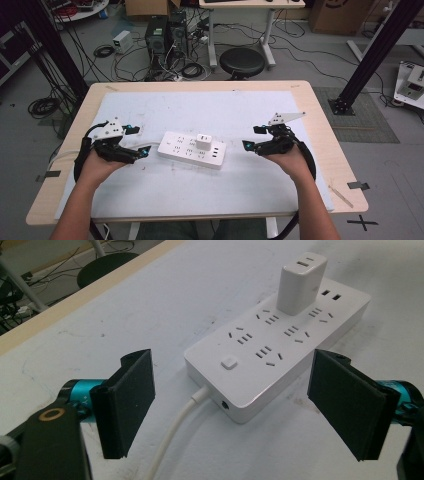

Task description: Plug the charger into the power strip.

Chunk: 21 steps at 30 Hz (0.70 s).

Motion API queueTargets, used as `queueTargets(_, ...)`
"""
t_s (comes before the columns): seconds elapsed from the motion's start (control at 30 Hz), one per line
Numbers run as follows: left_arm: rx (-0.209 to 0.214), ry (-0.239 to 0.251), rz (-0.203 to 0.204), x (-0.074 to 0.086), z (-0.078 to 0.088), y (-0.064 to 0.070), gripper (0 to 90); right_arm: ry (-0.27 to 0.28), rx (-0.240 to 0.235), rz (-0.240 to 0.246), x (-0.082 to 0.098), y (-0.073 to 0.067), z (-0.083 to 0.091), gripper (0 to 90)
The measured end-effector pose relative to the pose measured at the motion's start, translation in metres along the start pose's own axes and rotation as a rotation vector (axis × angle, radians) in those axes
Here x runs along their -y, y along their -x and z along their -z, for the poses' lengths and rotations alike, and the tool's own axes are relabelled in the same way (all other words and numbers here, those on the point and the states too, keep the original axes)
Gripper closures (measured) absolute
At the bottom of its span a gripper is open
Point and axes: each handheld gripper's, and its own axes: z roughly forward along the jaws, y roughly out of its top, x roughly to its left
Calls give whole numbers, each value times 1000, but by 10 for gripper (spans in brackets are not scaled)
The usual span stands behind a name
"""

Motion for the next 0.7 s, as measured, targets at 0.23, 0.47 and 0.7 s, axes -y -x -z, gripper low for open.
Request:
queueTargets(0.23, -5, 1, 10, 0, -1, -1, 190, -3, 0, -3, 0, 0, 0, 205)
queueTargets(0.47, -3, -2, 14, 0, -2, -1, 190, -8, -4, -3, -1, 0, -2, 205)
queueTargets(0.7, -1, -4, 10, 0, -2, -1, 190, -12, 3, 3, -2, -2, -4, 205)
